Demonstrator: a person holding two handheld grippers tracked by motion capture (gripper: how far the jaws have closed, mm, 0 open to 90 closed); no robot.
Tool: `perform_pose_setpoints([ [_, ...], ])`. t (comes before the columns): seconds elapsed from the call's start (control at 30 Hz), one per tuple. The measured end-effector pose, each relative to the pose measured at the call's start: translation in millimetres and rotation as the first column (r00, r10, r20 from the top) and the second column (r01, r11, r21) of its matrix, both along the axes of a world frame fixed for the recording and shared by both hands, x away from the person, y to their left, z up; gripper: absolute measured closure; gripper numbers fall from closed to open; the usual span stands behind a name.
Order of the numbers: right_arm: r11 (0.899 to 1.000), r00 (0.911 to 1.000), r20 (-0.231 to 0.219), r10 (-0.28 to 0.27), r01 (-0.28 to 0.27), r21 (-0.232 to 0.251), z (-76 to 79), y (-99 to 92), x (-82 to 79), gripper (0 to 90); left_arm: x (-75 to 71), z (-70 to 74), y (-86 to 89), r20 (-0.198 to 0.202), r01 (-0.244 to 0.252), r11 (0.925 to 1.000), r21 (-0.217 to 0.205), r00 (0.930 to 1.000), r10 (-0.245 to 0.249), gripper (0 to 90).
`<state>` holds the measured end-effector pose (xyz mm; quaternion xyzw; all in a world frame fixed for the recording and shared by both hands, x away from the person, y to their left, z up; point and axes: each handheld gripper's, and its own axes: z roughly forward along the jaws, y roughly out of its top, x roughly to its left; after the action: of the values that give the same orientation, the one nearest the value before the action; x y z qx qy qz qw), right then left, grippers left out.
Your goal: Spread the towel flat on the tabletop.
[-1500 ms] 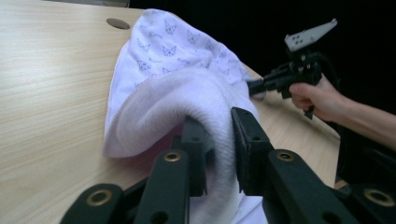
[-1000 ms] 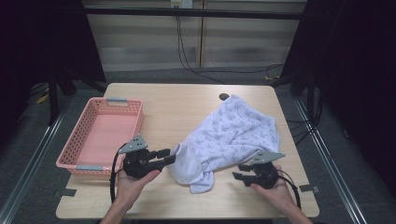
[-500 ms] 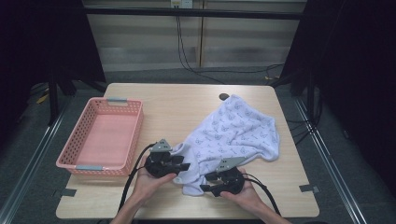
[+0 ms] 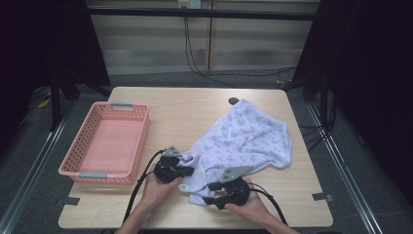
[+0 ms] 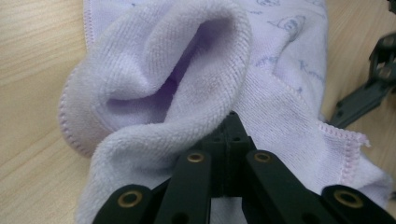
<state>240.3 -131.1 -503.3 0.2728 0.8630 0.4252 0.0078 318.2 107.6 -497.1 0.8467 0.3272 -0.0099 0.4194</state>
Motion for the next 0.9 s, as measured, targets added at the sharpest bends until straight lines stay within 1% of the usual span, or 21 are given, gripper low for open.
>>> perform_pose_setpoints([
  [0.03,1.000,0.9995,0.030,-0.005,0.005,-0.012,-2.5,3.0,-2.9,52.2,-0.1,0.6,0.2,0.006,0.001,1.0000,0.005,1.0000,-0.001,90.0],
  [0.07,0.999,0.9981,0.061,-0.014,0.015,-0.030,-2.4,5.0,-4.8,61.7,-0.2,1.4,1.1,0.010,0.001,1.0000,0.007,0.9999,-0.001,90.0],
  [0.1,0.998,0.9968,0.077,-0.023,0.028,-0.064,-0.6,4.6,-3.9,75.3,-0.1,2.1,2.3,0.012,-0.005,0.9999,0.015,0.9999,0.005,90.0],
  [0.13,0.998,0.9990,0.037,-0.027,0.029,-0.050,0.6,1.0,-0.9,81.2,0.8,2.1,4.5,0.009,-0.013,0.9995,0.028,0.9999,0.013,90.0],
  [0.17,0.999,0.9995,0.000,-0.032,0.032,-0.028,0.8,-5.3,2.8,84.2,1.3,1.6,7.3,0.003,-0.026,0.9992,0.029,0.9996,0.026,90.0],
  [0.23,0.996,0.9967,0.004,-0.081,0.081,-0.038,4.1,-22.0,8.6,85.6,-1.1,1.3,11.5,-0.005,-0.031,0.9991,0.030,0.9995,0.031,90.0],
  [0.3,0.991,0.9913,0.011,-0.131,0.132,-0.017,10.9,-43.8,15.9,86.1,-5.8,2.2,12.7,-0.011,-0.015,0.9992,0.036,0.9998,0.015,90.0],
  [0.37,0.982,0.9813,0.024,-0.191,0.191,-0.001,19.2,-67.3,22.3,86.1,-12.5,4.7,14.2,-0.025,-0.015,0.9989,0.045,0.9996,0.016,90.0],
  [0.4,0.978,0.9774,0.030,-0.209,0.209,0.000,20.9,-73.8,23.9,86.1,-17.7,5.8,14.4,-0.009,-0.017,0.9964,0.083,0.9998,0.018,89.7],
  [0.43,0.972,0.9712,0.042,-0.234,0.235,-0.011,22.5,-83.4,26.2,86.1,-20.4,6.0,15.6,0.010,-0.011,0.9942,0.107,0.9999,0.010,87.6],
  [0.47,0.970,0.9691,0.040,-0.244,0.244,-0.013,22.3,-88.7,27.8,86.0,-23.2,5.2,17.5,0.006,-0.004,0.9918,0.128,1.0000,0.003,86.0],
  [0.53,0.965,0.9647,0.023,-0.262,0.263,-0.016,20.0,-100.0,31.3,85.1,-26.2,4.0,22.6,-0.016,-0.011,0.9946,0.103,0.9998,0.013,85.9],
  [0.57,0.967,0.9674,0.014,-0.253,0.253,-0.023,17.9,-102.6,32.3,82.9,-27.2,5.6,23.1,-0.003,-0.023,0.9940,0.107,0.9997,0.024,83.9],
  [0.6,0.969,0.9699,0.009,-0.243,0.244,-0.034,16.3,-103.2,32.3,77.9,-27.6,8.2,22.8,0.007,-0.018,0.9957,0.091,0.9998,0.018,80.5],
  [0.67,0.966,0.9678,0.015,-0.251,0.252,-0.056,15.4,-103.1,31.1,70.2,-27.9,16.1,18.4,0.018,0.003,1.0000,-0.002,0.9998,-0.003,77.8],
  [0.7,0.964,0.9655,0.014,-0.260,0.260,-0.051,16.6,-104.0,30.6,64.5,-28.4,20.2,15.6,0.032,0.015,0.9998,-0.010,0.9994,-0.014,76.9],
  [0.73,0.962,0.9636,0.018,-0.267,0.267,-0.047,18.0,-104.7,30.1,61.6,-29.8,27.1,9.0,0.058,0.037,0.9987,-0.035,0.9977,-0.035,76.4],
  [0.77,0.959,0.9597,0.024,-0.280,0.281,-0.033,21.6,-106.0,28.7,61.0,-30.9,31.2,4.9,0.073,0.050,0.9975,-0.049,0.9963,-0.046,74.8],
  [0.8,0.959,0.9596,0.027,-0.280,0.281,-0.026,24.2,-106.9,27.0,59.5,-32.3,36.0,-0.7,0.078,0.063,0.9952,-0.075,0.9953,-0.058,73.8],
  [0.83,0.957,0.9566,0.041,-0.289,0.290,-0.018,27.7,-108.6,24.2,57.6,-33.1,40.0,-6.8,0.083,0.089,0.9921,-0.088,0.9932,-0.082,73.5],
  [0.9,0.950,0.9480,0.054,-0.314,0.314,0.006,33.5,-113.0,17.1,55.9,-35.0,44.3,-20.2,0.103,0.116,0.9881,-0.101,0.9891,-0.105,70.8],
])
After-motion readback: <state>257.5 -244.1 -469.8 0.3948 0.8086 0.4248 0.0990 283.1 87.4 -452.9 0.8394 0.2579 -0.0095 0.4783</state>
